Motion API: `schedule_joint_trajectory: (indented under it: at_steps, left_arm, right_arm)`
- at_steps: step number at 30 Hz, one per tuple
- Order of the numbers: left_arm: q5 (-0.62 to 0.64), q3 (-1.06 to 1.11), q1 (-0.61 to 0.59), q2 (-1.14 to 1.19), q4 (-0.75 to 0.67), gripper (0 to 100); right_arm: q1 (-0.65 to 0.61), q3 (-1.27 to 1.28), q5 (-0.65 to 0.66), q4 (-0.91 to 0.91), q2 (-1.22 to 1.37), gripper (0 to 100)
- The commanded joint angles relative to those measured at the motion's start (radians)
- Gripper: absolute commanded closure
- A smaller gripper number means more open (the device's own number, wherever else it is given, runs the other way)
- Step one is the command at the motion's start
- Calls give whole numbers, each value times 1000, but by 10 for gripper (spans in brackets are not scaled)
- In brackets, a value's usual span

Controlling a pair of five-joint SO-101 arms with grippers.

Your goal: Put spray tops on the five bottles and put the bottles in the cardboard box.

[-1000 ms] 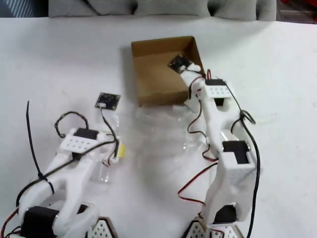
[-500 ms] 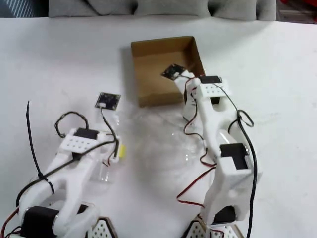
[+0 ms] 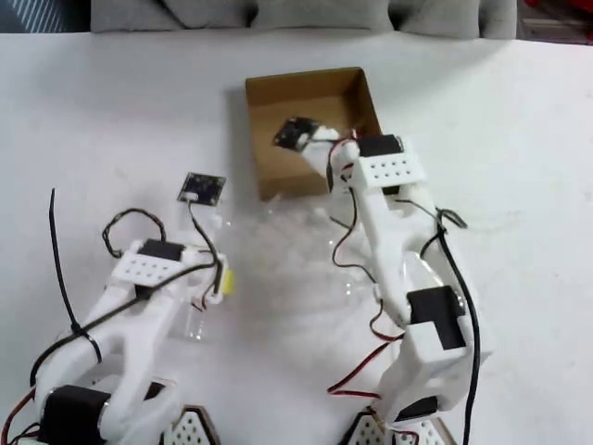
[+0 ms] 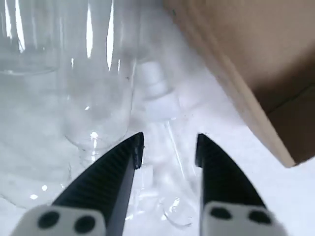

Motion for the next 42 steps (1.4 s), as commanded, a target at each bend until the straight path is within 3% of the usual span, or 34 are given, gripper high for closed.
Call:
schedule_joint_trajectory:
  at_steps: [1, 16, 27, 30, 32, 34, 42]
  left_arm:
    - [-9, -11, -1, -39, -34, 979]
    - [-12, -11, -1, -39, -34, 979]
    - [-12, -11, -1, -39, -34, 979]
    - [-14, -11, -1, -39, -34, 979]
    - [-14, -11, -1, -39, -34, 979]
    - [-14, -11, -1, -39, -34, 979]
    - [-14, -11, -2, -39, -34, 979]
  right_arm:
    - [-5, -37, 141, -2, -22, 795]
    - [-15, -40, 313, -113, 197, 793]
    - [-33, -153, 311, -116, 317, 797]
    - [-28, -176, 310, -116, 325, 896]
    - [-24, -195, 264, -116, 318, 997]
    - [-10, -221, 193, -96, 314, 959]
    - [61, -377, 23, 194, 202, 981]
